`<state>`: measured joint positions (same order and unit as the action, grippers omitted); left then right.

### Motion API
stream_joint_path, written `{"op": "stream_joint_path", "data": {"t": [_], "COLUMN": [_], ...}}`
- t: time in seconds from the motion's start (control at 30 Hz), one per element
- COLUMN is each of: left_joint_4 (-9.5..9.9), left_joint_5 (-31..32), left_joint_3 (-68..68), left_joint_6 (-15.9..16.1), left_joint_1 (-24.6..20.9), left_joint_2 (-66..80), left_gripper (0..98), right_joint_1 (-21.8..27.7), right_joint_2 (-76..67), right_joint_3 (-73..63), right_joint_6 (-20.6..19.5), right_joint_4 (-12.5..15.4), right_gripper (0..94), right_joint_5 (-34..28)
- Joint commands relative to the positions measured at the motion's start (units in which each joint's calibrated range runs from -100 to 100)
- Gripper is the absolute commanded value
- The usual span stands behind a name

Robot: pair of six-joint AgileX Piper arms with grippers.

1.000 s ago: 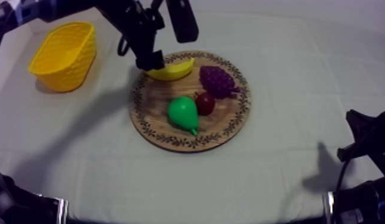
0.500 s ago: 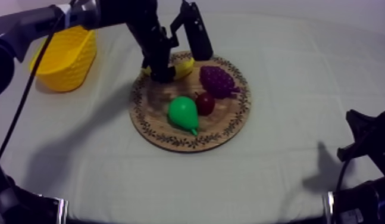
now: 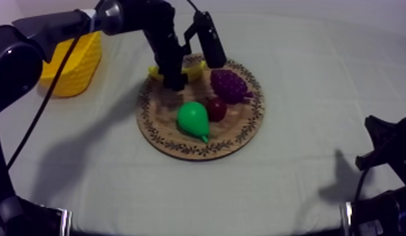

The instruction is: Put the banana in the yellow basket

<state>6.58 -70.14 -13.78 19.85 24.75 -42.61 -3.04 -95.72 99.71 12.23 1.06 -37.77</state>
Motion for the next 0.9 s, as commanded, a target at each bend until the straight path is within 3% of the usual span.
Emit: {"op": "stream_joint_path", "data": {"t": [0.0,0.53,0.87], "left_joint_4": [-0.11,-1.2,-1.67], "left_joint_5": [-0.1,-1.09,-0.53], "left_joint_3": [-0.25,-1.87,-1.67], "left_joint_6": [0.04,0.18,-0.2], "left_joint_1": [-0.02,0.24,0.46], "left_joint_2": [-0.5,-4.34,-4.65], "left_gripper": [81.1,73.8,45.1], "right_joint_1": [0.0,-0.02,-0.02], "right_joint_2": [-0.03,-0.03,-0.03], "right_joint_3": [-0.05,-0.05,-0.05], "right_joint_6": [0.0,0.0,0.0], "right_joint_4": [-0.01,-0.01,-0.01], "right_gripper": [0.6,0.6,0.6], "right_joint_5": [0.03,0.03,0.03]}}
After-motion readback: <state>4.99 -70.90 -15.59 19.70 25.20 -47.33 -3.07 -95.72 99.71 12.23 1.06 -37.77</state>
